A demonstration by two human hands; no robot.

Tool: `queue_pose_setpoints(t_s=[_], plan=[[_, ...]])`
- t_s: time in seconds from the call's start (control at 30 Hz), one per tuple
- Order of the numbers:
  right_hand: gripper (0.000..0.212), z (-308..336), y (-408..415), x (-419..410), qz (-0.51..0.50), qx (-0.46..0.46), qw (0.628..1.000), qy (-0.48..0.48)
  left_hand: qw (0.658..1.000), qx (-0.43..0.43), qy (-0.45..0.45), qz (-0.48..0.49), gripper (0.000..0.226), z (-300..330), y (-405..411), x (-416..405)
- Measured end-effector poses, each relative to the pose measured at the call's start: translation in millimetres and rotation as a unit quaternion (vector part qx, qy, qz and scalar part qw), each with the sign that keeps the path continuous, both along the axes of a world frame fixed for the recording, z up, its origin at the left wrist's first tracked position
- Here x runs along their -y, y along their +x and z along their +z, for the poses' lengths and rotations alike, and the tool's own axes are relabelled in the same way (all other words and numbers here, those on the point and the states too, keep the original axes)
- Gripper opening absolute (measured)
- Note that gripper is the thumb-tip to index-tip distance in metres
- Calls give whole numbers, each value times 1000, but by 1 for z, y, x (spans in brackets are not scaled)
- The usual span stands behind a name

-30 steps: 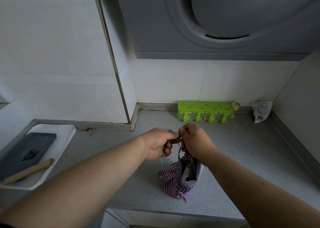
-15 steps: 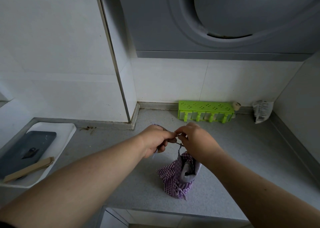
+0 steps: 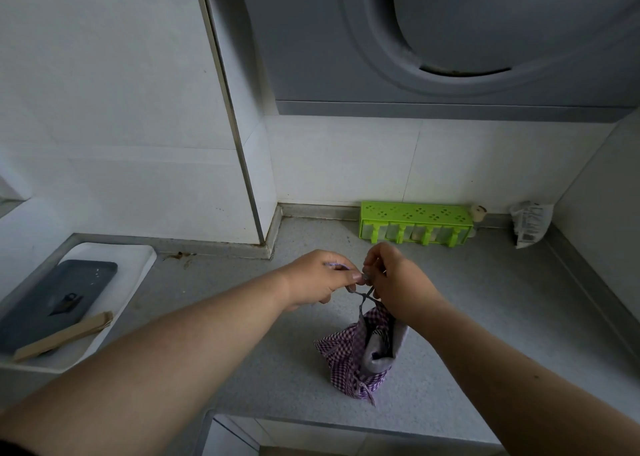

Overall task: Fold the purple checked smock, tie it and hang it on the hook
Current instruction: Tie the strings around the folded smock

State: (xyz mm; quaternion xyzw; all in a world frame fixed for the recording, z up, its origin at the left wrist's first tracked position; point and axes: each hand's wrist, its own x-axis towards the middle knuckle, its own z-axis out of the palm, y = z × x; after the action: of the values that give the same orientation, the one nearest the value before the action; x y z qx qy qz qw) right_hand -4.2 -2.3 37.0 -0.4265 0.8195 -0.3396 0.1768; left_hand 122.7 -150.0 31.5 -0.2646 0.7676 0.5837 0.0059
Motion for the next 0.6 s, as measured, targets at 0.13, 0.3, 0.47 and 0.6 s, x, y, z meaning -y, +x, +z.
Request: queue_pose_setpoints(t_s=[0.13,0.3,0.47,0.6], plan=[[5,-2,-3,-3,30,-9,1000,1,999,-4,29,24,20,-2,-2,2],[13,3,0,-6,30,48,998,-21,999,2,24,29,20,-3,-2,5],[9,5,5,-6,18,41,998,-49,999,39,-14,5,29,0,1,7],[15,10,7,-8,0,47,999,-25,998,20,28,50,40,-3,2,9]])
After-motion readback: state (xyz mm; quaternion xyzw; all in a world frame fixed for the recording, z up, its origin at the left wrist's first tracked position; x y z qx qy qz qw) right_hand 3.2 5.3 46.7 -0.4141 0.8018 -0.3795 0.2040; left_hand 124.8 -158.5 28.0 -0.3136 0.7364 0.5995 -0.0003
